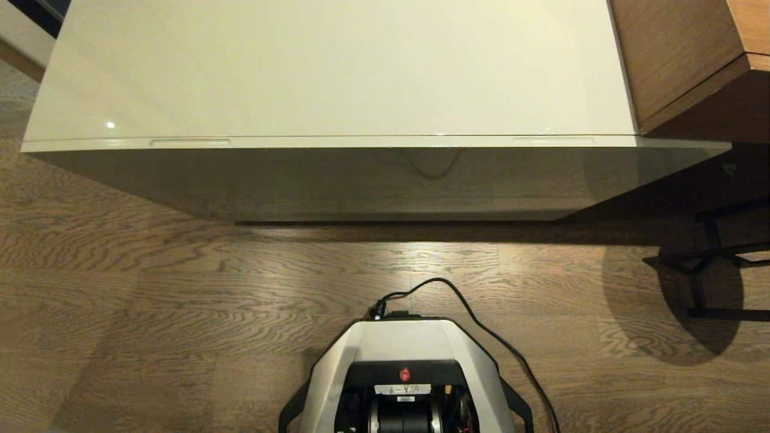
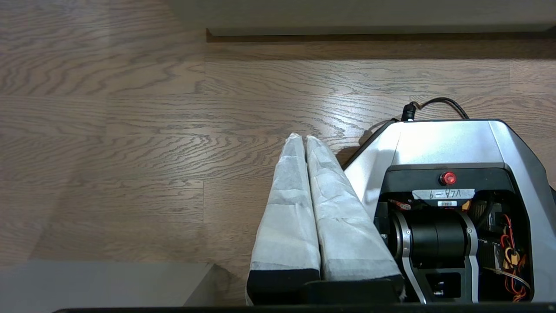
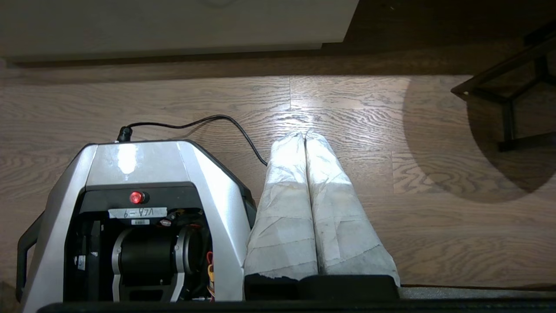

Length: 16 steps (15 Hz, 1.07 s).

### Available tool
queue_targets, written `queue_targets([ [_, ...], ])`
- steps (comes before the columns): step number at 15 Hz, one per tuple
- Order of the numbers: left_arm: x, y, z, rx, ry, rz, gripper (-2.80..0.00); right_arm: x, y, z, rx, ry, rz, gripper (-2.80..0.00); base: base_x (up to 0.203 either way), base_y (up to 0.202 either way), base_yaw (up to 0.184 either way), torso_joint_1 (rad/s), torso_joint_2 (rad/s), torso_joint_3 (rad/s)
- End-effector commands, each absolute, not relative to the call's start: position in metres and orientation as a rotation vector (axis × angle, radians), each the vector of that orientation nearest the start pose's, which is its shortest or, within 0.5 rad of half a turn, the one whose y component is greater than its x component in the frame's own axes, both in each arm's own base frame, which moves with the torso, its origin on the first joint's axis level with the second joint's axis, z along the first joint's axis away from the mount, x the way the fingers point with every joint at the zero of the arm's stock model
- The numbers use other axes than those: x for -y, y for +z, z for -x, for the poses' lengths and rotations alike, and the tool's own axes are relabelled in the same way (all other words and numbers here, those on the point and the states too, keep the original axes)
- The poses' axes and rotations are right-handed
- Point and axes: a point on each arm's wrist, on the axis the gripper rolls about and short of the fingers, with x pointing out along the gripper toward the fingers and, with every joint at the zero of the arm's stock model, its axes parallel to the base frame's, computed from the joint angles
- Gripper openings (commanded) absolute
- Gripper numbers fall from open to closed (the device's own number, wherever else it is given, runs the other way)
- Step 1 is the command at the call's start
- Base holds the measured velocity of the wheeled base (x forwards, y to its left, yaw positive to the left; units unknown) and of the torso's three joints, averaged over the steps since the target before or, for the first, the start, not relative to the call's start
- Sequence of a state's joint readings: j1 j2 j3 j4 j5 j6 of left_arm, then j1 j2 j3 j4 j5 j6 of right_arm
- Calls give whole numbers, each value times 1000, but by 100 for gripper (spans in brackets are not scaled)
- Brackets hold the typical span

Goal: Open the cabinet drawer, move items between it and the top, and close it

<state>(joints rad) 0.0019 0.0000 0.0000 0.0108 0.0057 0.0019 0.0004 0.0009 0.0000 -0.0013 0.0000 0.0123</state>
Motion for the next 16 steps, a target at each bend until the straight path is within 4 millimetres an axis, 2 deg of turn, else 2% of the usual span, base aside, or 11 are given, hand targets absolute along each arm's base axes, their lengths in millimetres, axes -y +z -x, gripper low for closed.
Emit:
queue_targets([
  [1,0,74,23,-12,11,-2,-280,0,75,23,-2,2,-12,-280,0,0,0,0,0,0],
  [16,0,74,23,-12,11,-2,-280,0,75,23,-2,2,-12,-280,0,0,0,0,0,0],
])
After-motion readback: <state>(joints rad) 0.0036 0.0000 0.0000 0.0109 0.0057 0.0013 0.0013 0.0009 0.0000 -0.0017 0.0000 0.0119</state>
